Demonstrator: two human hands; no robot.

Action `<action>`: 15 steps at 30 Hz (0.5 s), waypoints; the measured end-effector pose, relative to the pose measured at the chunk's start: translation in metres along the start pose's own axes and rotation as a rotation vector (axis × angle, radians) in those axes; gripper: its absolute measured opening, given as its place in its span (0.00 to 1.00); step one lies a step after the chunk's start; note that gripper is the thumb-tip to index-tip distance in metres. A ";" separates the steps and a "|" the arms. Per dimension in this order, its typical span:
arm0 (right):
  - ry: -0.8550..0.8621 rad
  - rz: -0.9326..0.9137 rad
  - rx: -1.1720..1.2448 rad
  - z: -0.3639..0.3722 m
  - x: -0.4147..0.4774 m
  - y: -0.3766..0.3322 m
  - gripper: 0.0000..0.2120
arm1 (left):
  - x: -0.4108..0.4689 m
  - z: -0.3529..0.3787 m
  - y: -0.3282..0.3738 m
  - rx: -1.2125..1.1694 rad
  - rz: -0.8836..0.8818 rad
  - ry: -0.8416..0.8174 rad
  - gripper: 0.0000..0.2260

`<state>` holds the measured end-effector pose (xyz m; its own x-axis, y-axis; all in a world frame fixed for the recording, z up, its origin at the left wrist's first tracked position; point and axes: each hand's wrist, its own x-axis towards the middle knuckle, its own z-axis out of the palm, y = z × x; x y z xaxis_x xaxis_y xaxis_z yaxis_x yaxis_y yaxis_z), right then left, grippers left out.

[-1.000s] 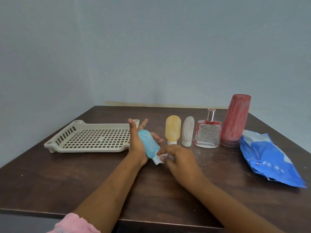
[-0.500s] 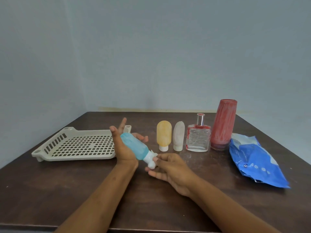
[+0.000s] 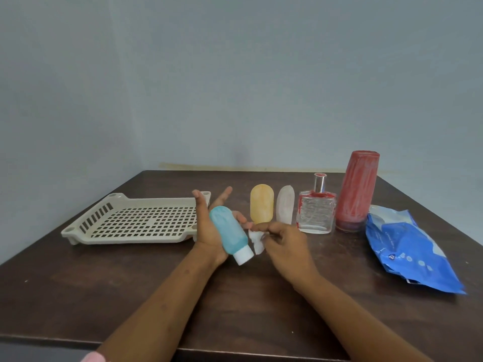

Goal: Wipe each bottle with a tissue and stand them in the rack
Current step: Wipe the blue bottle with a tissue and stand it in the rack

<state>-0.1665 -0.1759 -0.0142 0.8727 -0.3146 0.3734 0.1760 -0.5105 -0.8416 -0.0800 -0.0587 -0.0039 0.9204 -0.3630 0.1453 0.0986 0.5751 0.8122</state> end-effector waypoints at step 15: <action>-0.013 -0.213 -0.028 0.007 -0.006 0.002 0.10 | -0.003 0.003 0.000 0.015 -0.077 0.017 0.44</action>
<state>-0.1682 -0.1691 -0.0213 0.8230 -0.1867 0.5366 0.3449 -0.5863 -0.7330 -0.0841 -0.0600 -0.0031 0.9167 -0.3930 0.0719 0.1641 0.5344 0.8292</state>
